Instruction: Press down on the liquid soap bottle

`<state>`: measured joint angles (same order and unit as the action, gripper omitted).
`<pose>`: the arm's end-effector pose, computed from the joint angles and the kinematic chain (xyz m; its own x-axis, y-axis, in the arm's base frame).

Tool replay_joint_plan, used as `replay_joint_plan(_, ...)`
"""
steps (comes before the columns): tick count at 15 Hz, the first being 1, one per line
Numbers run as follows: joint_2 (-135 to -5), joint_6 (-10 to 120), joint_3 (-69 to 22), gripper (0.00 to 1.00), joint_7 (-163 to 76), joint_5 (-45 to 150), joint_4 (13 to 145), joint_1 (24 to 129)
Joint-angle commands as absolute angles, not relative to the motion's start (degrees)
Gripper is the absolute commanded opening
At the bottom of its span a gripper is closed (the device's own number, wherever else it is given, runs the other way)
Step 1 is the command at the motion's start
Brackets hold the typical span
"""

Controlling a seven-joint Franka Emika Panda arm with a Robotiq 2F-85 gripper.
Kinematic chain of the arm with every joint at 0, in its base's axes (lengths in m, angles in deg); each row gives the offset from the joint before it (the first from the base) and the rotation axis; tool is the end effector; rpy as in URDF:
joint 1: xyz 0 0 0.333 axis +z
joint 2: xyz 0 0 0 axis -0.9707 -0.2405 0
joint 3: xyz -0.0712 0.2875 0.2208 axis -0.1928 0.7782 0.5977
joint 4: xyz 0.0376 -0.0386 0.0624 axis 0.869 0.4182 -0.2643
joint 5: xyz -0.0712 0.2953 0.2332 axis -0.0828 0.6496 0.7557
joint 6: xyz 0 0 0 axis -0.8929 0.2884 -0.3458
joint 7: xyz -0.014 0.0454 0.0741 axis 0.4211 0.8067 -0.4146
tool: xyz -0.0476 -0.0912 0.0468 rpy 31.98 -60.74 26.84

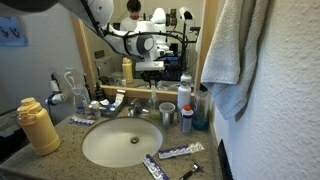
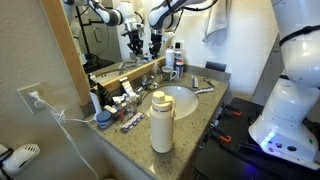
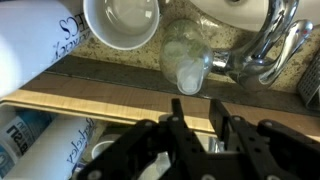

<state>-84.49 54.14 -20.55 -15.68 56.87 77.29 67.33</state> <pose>0.7225 -0.1245 0.3877 0.9549 0.2222 0.1972 0.2106 -0.9745 0.0781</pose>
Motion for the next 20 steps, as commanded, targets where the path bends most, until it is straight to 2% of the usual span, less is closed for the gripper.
replay_joint_plan(1, -85.88, 50.25, -19.87, 0.03, -17.06, 56.78, 74.35, 66.9)
replay_joint_plan(3, -86.2, 49.32, -19.84, 0.0, -17.15, 56.9, 74.01, 66.87)
replay_joint_plan(20, -87.09, 48.88, -20.26, 0.0, -18.73, 56.56, 73.63, 67.06)
